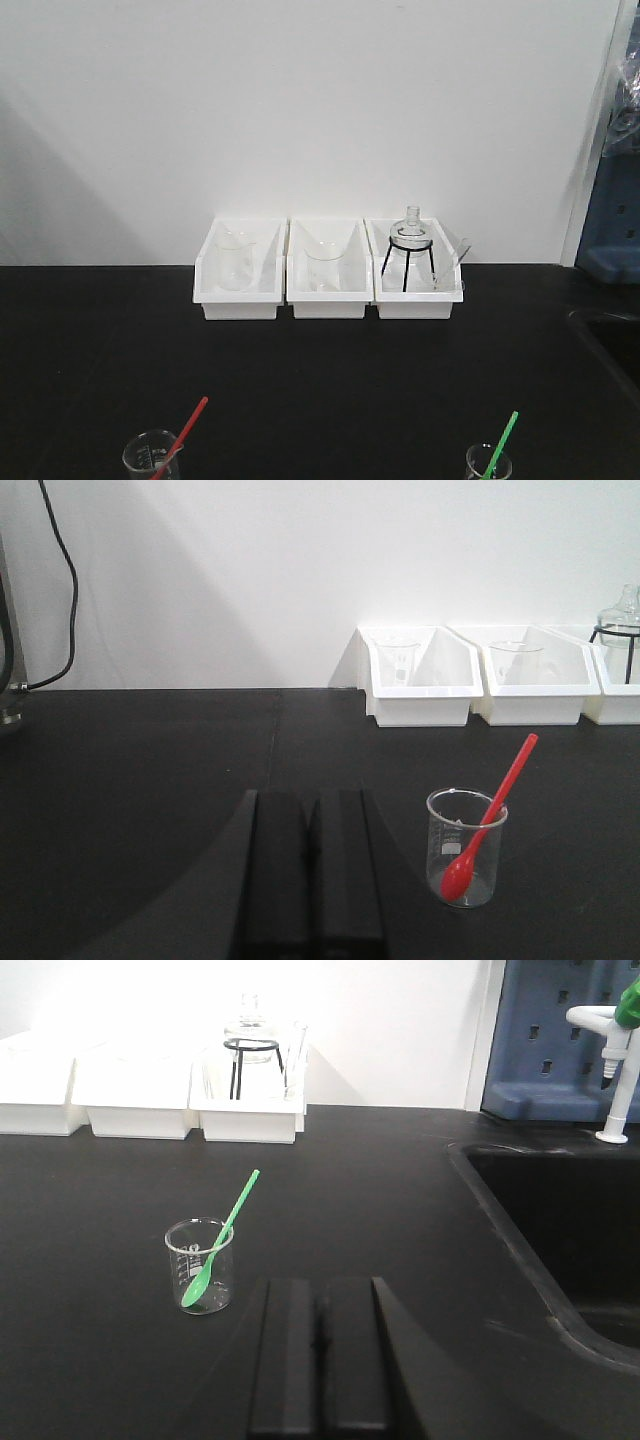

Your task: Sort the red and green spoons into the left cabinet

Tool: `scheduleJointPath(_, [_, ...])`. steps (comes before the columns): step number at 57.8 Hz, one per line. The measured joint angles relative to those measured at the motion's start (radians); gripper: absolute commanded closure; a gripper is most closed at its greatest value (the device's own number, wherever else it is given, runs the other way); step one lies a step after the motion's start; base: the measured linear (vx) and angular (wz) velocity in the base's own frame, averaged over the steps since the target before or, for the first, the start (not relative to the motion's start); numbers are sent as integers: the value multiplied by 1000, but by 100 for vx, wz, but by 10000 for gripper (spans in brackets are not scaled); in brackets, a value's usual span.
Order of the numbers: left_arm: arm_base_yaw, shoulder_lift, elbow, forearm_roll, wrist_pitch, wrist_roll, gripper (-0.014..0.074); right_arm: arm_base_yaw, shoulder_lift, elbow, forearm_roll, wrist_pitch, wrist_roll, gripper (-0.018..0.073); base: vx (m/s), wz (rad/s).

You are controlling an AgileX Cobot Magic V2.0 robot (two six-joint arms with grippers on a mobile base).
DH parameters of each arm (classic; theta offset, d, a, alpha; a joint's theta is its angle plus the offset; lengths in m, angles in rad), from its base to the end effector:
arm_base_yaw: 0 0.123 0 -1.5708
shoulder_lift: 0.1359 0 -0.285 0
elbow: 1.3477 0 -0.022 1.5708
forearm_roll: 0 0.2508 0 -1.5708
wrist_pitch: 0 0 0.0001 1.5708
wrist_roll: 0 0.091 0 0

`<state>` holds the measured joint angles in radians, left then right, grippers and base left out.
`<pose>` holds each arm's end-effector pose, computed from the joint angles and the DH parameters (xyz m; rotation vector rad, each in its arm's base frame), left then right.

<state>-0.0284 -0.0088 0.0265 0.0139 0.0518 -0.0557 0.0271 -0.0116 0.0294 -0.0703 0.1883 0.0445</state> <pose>0.0569 -0.0016 0.2000 -0.0110 1.5533 -0.0549 0.0562 0.0003 0.1868 -0.0338 1.6889 -0.0092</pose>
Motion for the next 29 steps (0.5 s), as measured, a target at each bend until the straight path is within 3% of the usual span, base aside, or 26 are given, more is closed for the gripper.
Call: scheduleJointPath(29, [0, 0, 0, 0, 0, 0, 603, 0, 0, 0, 0, 0, 0, 568, 0, 0])
